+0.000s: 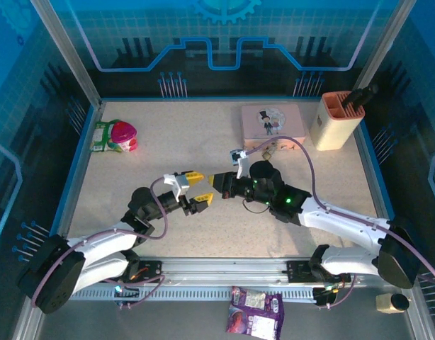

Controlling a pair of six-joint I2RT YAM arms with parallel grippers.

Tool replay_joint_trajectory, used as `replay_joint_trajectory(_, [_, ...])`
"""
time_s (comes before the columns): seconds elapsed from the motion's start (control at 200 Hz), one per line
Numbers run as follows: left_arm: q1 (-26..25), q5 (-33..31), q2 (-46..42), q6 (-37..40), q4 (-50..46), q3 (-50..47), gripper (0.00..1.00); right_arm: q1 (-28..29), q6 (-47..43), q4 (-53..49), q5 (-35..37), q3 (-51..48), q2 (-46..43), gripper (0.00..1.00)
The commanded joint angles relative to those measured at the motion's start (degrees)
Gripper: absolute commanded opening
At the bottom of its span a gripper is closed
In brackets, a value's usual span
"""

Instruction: Unlock the padlock with the key

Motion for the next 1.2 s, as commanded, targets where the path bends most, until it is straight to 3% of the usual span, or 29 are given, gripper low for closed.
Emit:
replay_joint_trajectory(0.0, [-0.5, 2.5, 1.1, 5.1, 3.2, 2.3, 0.63, 0.3, 0.7, -0.8, -0.4, 1.4, -1.6, 0.0])
replay_joint_trajectory(0.235, [-0.5, 1.0, 1.8, 5.2, 3.1, 2.2, 0.38, 1.2, 1.0, 0.2, -0.3, 1.4, -0.7, 0.0])
replay_joint_trajectory(0.505, [-0.4, -0.6, 0.7, 5.2, 1.9, 1.5, 0.35, 1.6, 0.9, 0.9, 0.4, 1.0, -1.0, 0.0])
replay_joint_trajectory(1.196, [-0.5, -1.1, 0.2, 4.2, 1.7, 1.3, 0.06, 1.8, 1.2, 0.7, 1.7, 0.6, -0.9, 0.0])
